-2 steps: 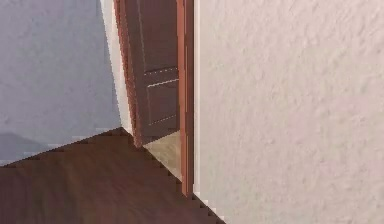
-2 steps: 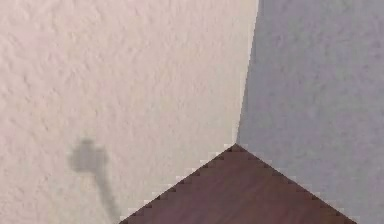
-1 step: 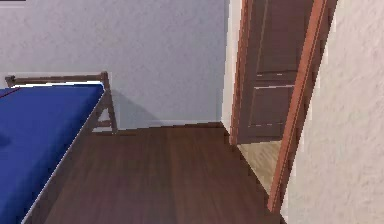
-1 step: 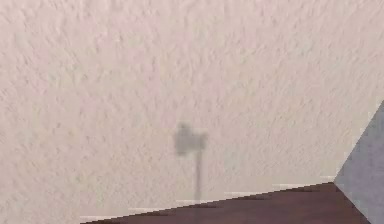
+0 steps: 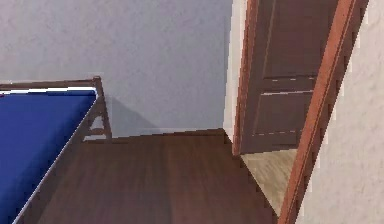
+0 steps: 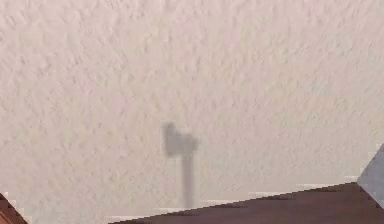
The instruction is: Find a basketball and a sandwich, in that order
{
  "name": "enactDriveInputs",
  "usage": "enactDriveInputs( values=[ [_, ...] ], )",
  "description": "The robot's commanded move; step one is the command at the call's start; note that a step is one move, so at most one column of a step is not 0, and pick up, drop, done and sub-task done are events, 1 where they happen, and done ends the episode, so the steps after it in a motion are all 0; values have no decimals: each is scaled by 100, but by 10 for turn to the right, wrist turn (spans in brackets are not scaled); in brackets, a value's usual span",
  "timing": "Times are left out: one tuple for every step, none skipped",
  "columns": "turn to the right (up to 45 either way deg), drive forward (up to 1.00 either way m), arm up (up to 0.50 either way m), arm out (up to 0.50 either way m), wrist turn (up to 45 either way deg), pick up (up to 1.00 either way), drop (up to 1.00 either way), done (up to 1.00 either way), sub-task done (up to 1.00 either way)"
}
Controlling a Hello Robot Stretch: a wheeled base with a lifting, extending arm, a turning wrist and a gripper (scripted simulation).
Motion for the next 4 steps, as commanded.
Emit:
enactDriveInputs(
  values=[
    [0, 100, 0, 0, 0, 0, 0, 0, 0],
    [-120, 0, 0, 0, 0, 0, 0, 0, 0],
    [0, 10, 0, 0, 0, 0, 0, 0, 0],
    [450, 0, 0, 0, 0, 0, 0, 0, 0]
  ],
)
